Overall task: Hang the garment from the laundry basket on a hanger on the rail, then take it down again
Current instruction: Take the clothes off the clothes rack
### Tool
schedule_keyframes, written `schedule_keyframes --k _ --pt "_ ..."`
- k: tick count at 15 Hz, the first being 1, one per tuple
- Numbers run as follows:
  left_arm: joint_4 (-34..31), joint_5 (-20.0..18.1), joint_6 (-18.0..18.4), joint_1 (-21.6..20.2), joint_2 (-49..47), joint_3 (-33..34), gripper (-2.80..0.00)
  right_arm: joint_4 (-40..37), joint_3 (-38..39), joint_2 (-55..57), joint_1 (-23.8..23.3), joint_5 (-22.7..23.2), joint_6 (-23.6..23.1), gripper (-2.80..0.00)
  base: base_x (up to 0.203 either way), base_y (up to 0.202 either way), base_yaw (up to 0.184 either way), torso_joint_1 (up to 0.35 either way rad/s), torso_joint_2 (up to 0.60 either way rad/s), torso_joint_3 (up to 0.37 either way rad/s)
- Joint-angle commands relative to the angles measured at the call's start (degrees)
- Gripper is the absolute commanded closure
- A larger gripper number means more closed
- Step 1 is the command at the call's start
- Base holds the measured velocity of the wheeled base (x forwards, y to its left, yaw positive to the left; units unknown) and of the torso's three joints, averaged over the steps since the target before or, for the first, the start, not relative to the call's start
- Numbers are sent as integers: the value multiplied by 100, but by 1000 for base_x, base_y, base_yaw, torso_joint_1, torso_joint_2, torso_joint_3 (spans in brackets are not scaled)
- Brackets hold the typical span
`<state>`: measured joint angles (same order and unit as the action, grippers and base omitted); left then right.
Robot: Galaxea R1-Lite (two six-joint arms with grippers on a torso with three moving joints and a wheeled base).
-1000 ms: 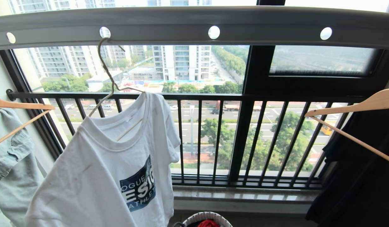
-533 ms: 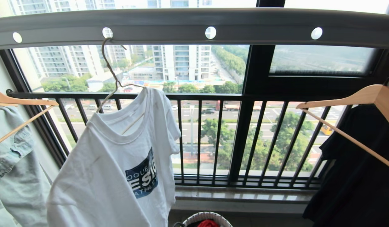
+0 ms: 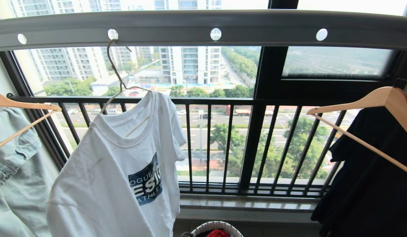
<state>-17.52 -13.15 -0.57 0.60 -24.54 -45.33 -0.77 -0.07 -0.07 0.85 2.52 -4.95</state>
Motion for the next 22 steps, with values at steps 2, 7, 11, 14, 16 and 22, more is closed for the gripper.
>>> schedule_keyframes --k 2,7,11,14,16,22 --pt "-570 -150 61 14 -1784 -1347 0 -11 -1 10 3 3 -6 0 0 0 0 0 0 0" --pt "-1462 -225 280 51 -3491 -3320 0 -11 -1 16 3 3 -6 0 0 0 0 0 0 0" --pt "-2614 -228 371 530 -4499 -4711 0 -11 -1 16 3 3 -15 0 0 0 0 0 0 0" --pt "-2824 -174 415 876 -4875 -4903 0 -11 -1 16 3 2 -15 0 0 0 0 0 0 0" --pt "-2793 -25 418 952 -5113 -4907 0 -20 -1 16 3 3 -15 0 0 0 0 0 0 0" --pt "-2645 59 424 1272 -5174 -4888 -280 -20 -1 16 3 3 -15 0 0 0 0 0 0 0"
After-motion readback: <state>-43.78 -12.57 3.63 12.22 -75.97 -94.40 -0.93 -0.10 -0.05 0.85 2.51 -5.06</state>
